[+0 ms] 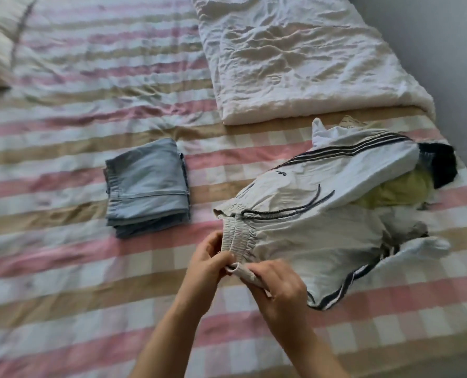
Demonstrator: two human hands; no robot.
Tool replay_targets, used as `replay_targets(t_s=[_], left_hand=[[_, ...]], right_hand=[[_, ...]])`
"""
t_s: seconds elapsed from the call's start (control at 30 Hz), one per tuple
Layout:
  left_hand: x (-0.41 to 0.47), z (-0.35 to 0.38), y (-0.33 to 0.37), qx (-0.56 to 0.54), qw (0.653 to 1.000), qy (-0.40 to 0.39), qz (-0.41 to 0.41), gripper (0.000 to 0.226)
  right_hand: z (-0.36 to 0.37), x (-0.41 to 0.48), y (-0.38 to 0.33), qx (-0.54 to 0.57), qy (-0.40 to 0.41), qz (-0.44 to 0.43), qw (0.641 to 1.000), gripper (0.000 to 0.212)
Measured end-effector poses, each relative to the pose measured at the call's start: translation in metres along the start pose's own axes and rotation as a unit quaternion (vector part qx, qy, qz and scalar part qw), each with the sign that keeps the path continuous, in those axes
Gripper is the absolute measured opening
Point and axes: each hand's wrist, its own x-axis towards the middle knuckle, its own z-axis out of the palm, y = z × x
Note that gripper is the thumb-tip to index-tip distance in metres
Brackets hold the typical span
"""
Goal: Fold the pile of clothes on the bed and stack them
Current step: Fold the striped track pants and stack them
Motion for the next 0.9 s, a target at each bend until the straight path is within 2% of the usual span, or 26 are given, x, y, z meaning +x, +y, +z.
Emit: replay_targets(t_s=[0.17,0.37,0.43,0.5,0.6,0.67,0.73,0.83,0.9], left_hand=[[-0.073,-0.093,-0.025,0.007,0.995,0.102,0.017,0.049],[-0.126,-0.185,-0.081,0.029,0.975,0.221,-0.026,0.043],[-0.128,-0.204,-0.104,0.050,0.967,0.241,-0.064,0.045],[-0.128,-0.219,-0.128,0.078,0.961,0.242,-0.111,0.044],[-0.121,-0.239,-0.150,0.119,0.954,0.223,-0.160,0.038],[-0.106,-0.253,-0.154,0.126,0.951,0.221,-0.174,0.034],[-0.081,-0.263,-0.149,0.141,0.943,0.247,-0.176,0.041],[-0.035,-0.269,-0.142,0.200,0.923,0.297,-0.142,0.054],[-0.010,-0.269,-0.140,0.225,0.905,0.336,-0.134,0.058]], right_hand=[[0.055,-0.056,-0.068,0.066,-0.084,-0.025,0.994,0.012],[0.123,-0.117,-0.117,0.047,-0.243,-0.045,0.968,0.013],[0.141,-0.133,-0.119,0.023,-0.320,-0.035,0.946,0.020],[0.158,-0.149,-0.111,-0.014,-0.429,-0.013,0.903,0.036],[0.172,-0.166,-0.090,-0.024,-0.541,0.035,0.840,0.046],[0.176,-0.163,-0.080,0.005,-0.531,0.053,0.846,0.041],[0.180,-0.147,-0.071,0.031,-0.461,0.071,0.884,0.034],[0.197,-0.113,-0.054,0.001,-0.369,0.093,0.925,0.027],[0.214,-0.092,-0.044,-0.024,-0.342,0.098,0.934,0.027]])
